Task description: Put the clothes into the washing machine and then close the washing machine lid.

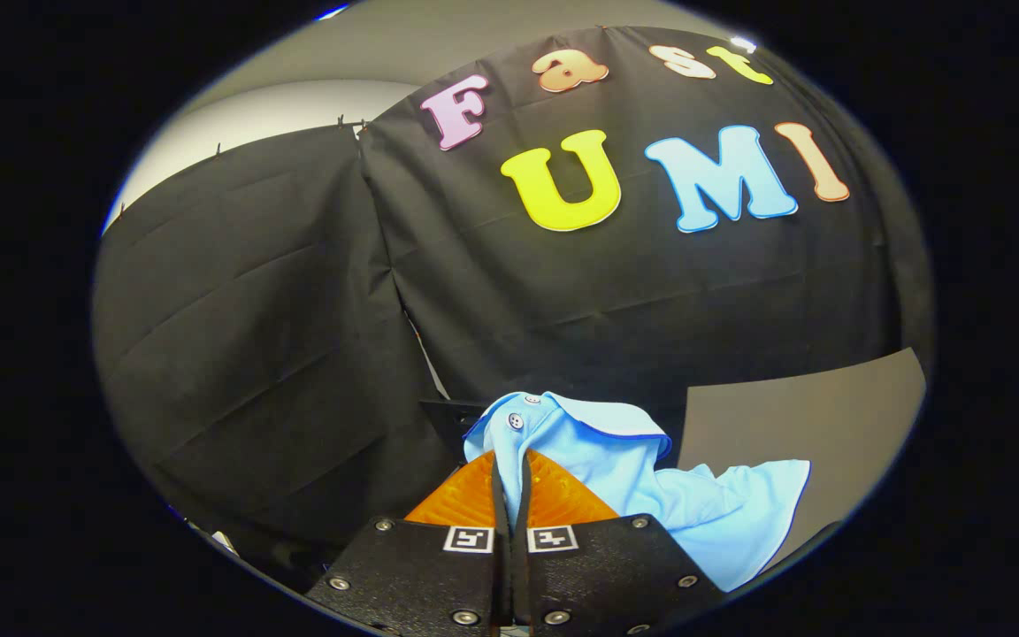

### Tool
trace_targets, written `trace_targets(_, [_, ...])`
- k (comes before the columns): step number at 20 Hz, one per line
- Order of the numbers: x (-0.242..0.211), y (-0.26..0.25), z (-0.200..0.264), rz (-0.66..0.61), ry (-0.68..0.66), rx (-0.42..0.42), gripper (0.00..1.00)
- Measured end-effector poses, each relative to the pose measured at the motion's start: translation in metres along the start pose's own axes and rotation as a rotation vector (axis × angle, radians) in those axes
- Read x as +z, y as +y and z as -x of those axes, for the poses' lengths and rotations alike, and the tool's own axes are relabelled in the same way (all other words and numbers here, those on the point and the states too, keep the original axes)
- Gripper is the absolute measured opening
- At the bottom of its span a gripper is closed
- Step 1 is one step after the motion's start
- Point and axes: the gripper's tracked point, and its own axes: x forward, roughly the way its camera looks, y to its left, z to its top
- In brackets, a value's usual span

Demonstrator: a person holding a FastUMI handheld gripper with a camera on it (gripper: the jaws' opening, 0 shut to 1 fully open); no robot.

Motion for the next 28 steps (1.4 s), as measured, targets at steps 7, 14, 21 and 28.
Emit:
trace_targets(7, [-0.029,0.043,-0.038,0.006,0.045,0.033,0.0])
trace_targets(14, [-0.064,0.065,-0.077,0.01,0.077,0.018,0.0])
trace_targets(21, [-0.105,0.082,-0.119,0.012,0.103,-0.005,0.0])
trace_targets(28, [-0.147,0.058,-0.157,0.032,0.12,-0.109,0.0])
